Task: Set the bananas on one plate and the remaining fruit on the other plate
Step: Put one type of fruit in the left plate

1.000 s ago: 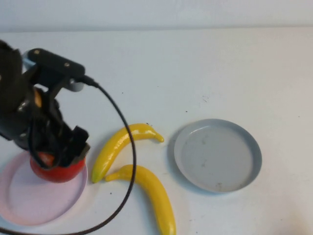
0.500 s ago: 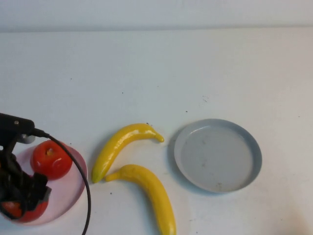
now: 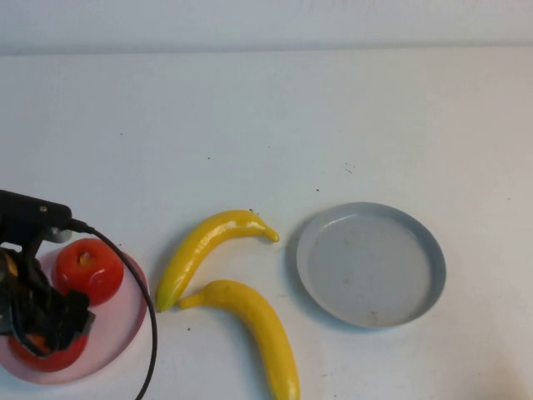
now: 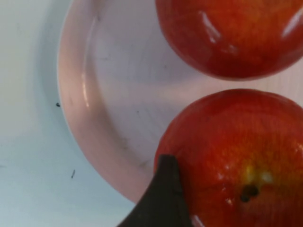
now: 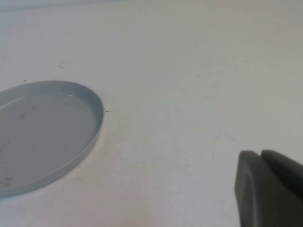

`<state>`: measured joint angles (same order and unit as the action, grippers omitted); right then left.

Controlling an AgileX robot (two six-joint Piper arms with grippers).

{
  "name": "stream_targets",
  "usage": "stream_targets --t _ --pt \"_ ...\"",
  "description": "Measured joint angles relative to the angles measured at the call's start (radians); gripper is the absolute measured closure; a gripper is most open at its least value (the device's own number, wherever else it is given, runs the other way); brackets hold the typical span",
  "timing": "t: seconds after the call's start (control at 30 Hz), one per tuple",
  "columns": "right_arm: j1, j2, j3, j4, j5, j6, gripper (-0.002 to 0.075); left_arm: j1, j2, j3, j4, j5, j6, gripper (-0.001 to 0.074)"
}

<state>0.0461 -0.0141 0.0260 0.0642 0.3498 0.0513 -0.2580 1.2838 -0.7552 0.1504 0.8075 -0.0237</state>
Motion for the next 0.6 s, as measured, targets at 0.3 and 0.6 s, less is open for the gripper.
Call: stream_targets --t 0.3,0.6 --pt "0.000 0.000 0.000 0.000 0.000 0.000 0.0743 0.015 0.020 0.000 0.032 -0.022 0.000 0.0066" --pt "0.000 0.000 0.000 0.000 0.000 0.000 0.0743 0.015 -0.151 0.002 -0.009 0.011 -0.048 0.0066"
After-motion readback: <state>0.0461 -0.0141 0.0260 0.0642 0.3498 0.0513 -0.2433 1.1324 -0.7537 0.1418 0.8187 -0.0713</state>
